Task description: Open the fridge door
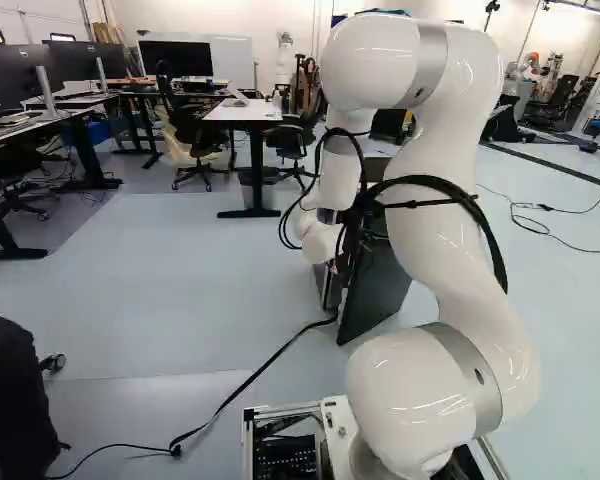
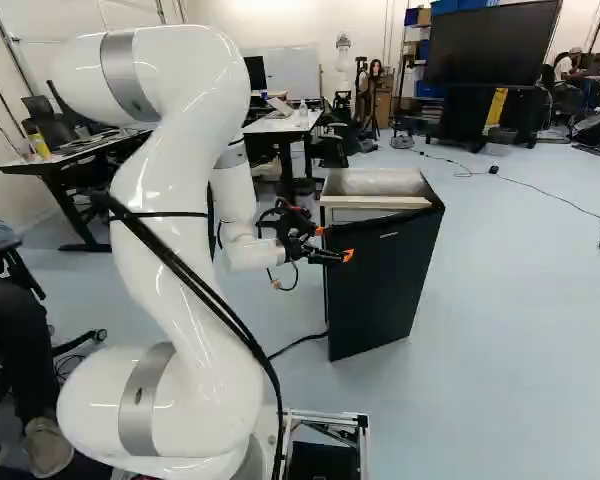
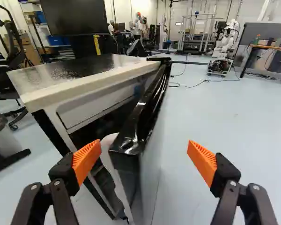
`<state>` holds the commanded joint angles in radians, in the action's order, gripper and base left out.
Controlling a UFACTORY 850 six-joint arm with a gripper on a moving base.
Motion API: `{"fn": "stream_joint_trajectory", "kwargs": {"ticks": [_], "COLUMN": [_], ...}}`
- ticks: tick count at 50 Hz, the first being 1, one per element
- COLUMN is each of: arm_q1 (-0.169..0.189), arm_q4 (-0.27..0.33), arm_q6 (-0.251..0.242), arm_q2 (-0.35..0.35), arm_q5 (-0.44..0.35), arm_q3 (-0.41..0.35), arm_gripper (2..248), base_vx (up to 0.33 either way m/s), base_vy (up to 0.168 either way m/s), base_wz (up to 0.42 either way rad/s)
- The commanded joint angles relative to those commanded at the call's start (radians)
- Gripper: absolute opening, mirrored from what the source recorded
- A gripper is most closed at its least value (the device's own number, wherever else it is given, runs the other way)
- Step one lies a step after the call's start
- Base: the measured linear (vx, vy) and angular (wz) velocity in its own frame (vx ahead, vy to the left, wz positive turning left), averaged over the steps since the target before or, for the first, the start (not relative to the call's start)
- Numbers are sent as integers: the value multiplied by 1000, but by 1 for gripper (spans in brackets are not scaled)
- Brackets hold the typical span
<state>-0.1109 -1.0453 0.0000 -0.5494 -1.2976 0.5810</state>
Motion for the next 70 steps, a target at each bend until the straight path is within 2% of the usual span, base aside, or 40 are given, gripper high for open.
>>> {"fn": "stream_joint_trajectory", "kwargs": {"ticks": [24,42,50,70], "arm_q1": [-14,-91,-105,-108], "arm_q4": [-49,-133,-180,-303], "arm_q6": [0,0,0,0], "arm_q2": [79,136,144,146], "arm_q5": [0,0,0,0], "arm_q3": [-132,-229,-244,-246], "arm_gripper": [247,247,247,247], "base_vx": [0,0,0,0], "base_vy": [0,0,0,0], "base_wz": [0,0,0,0]}}
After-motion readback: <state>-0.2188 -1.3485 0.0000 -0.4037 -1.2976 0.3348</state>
